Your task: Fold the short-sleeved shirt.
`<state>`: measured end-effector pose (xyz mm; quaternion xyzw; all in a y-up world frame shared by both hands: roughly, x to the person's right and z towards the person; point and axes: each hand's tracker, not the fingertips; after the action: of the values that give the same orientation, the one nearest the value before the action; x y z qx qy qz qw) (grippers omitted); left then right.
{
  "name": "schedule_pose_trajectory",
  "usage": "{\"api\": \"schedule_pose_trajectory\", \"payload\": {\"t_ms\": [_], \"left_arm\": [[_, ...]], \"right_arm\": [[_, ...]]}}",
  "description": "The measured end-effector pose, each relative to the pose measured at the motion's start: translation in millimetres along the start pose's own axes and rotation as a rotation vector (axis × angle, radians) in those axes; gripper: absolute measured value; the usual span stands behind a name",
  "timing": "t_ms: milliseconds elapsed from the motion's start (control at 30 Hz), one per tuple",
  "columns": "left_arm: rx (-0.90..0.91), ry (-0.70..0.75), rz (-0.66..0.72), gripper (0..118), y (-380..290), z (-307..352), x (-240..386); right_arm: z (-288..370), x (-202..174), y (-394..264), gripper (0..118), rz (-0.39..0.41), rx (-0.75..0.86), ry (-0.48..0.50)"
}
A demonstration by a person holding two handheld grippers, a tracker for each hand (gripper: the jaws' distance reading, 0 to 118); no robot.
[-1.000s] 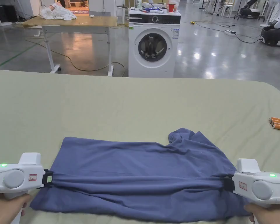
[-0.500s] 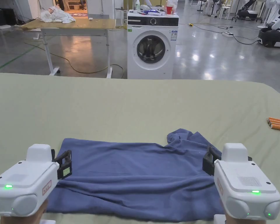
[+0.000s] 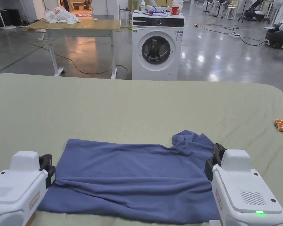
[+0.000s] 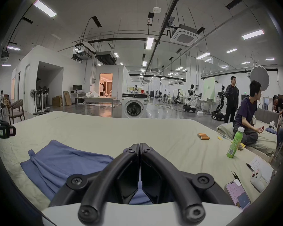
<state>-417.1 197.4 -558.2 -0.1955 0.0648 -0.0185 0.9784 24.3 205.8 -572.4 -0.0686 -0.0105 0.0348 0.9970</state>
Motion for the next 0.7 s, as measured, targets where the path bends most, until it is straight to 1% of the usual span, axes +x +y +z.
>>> {"api": "schedule_pose_trajectory", "payload": {"t_ms": [100,167,200,233,267,300,333,367,433,500,533,633,667,700], "left_arm": [[-0.188,-0.013,0.059,0,-11,-23,-29],[-0.313,-0.015,0.067,0,-20,-40,-43],[-0.352,-0.018,0.062,6,-21,-38,-36],[-0.413,-0.025,0.061,17,-25,-46,-40],[-0.429,-0.022,0.073,37,-29,-52,-43],[-0.467,-0.026,0.081,52,-33,-60,-46],[-0.517,-0.042,0.093,64,-33,-58,-38],[-0.548,-0.045,0.102,69,-37,-65,-37],[-0.602,-0.071,0.105,70,-46,-78,-34],[-0.685,-0.044,0.071,71,-53,-83,-24],[-0.65,-0.047,0.06,71,-55,-84,-19],[-0.651,-0.009,0.019,66,-46,-73,-4],[-0.645,-0.017,-0.007,64,-46,-70,3],[-0.64,-0.042,-0.036,54,-46,-67,7]], "right_arm": [[2,2,-3,0,-0.002,-0.02,0.008],[2,3,-6,0,0.008,-0.035,0.013],[2,3,-8,0,0.014,-0.043,0.014],[2,4,-10,0,0.017,-0.05,0.015],[2,5,-12,0,0.018,-0.058,0.014],[2,6,-15,0,0.017,-0.066,0.014],[2,8,-17,0,0.015,-0.075,0.013],[2,9,-19,0,0.017,-0.084,0.011],[3,12,-23,0,0.019,-0.101,0.005],[3,16,-27,0,0.019,-0.117,-0.001],[4,19,-29,0,0.021,-0.124,-0.004],[5,30,-34,0,0.03,-0.15,-0.021],[5,35,-36,0,0.027,-0.159,-0.026],[5,41,-37,0,0.024,-0.174,-0.033]]}}
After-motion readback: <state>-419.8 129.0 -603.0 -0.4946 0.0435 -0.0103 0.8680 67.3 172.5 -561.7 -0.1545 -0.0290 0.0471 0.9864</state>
